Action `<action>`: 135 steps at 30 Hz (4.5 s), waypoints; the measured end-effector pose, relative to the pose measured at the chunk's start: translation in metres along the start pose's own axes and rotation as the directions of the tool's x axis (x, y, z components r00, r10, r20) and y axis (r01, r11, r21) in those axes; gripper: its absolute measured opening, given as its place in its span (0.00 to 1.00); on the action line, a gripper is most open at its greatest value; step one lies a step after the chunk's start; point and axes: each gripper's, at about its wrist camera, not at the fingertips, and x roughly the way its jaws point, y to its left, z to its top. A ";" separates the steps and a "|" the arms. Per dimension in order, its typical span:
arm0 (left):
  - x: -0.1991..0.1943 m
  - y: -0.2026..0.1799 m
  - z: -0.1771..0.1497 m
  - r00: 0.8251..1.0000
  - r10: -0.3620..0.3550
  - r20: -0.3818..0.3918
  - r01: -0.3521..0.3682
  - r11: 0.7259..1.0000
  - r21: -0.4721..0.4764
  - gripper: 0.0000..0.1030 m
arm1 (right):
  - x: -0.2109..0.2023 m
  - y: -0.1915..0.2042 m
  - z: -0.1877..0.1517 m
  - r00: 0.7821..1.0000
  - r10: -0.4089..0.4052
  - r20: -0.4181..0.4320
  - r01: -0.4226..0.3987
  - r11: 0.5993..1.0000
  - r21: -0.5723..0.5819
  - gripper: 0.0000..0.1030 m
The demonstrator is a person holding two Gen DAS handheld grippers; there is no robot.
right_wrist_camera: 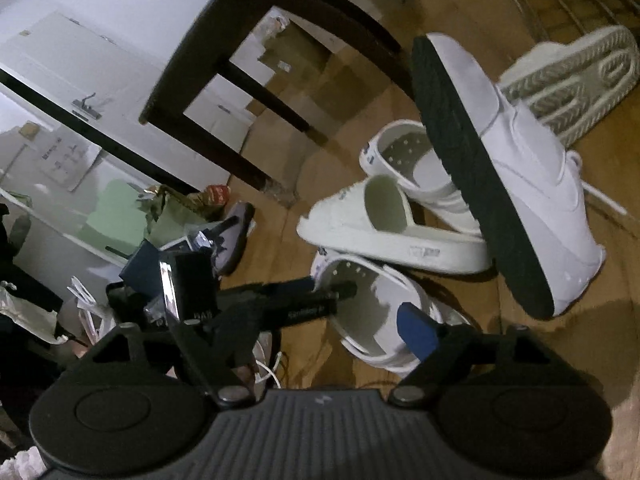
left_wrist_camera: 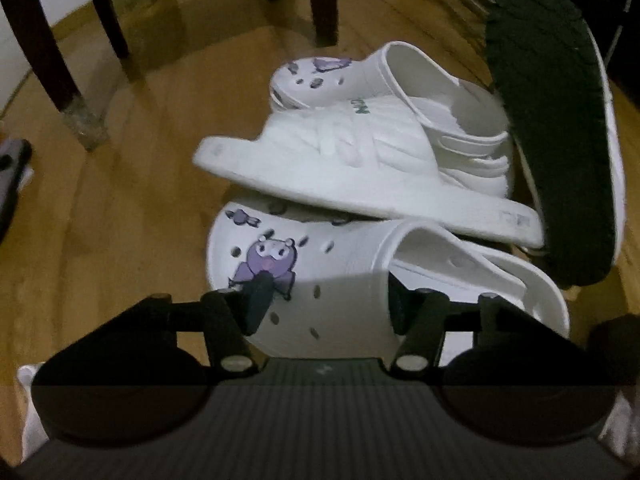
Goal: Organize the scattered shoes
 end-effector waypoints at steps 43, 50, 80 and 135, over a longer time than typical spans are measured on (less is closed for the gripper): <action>-0.017 0.056 -0.069 0.998 -0.039 -0.046 0.037 0.998 -0.041 0.88 | 0.035 -0.029 -0.022 0.996 -0.091 -0.023 0.093 0.989 0.119 0.82; -0.016 0.069 -0.072 0.999 0.023 0.045 -0.019 0.994 -0.106 0.41 | 0.042 -0.022 -0.029 0.995 -0.078 -0.063 0.085 0.991 0.106 0.82; -0.021 0.025 -0.080 0.889 0.415 0.194 -0.454 0.856 0.247 1.00 | 0.051 -0.028 -0.031 0.987 -0.119 -0.111 0.130 0.987 0.098 0.82; -0.178 0.163 -0.218 0.998 -0.066 0.002 0.064 0.969 -0.237 0.93 | 0.150 0.227 -0.163 0.809 -0.562 -0.170 0.034 0.334 -0.942 0.79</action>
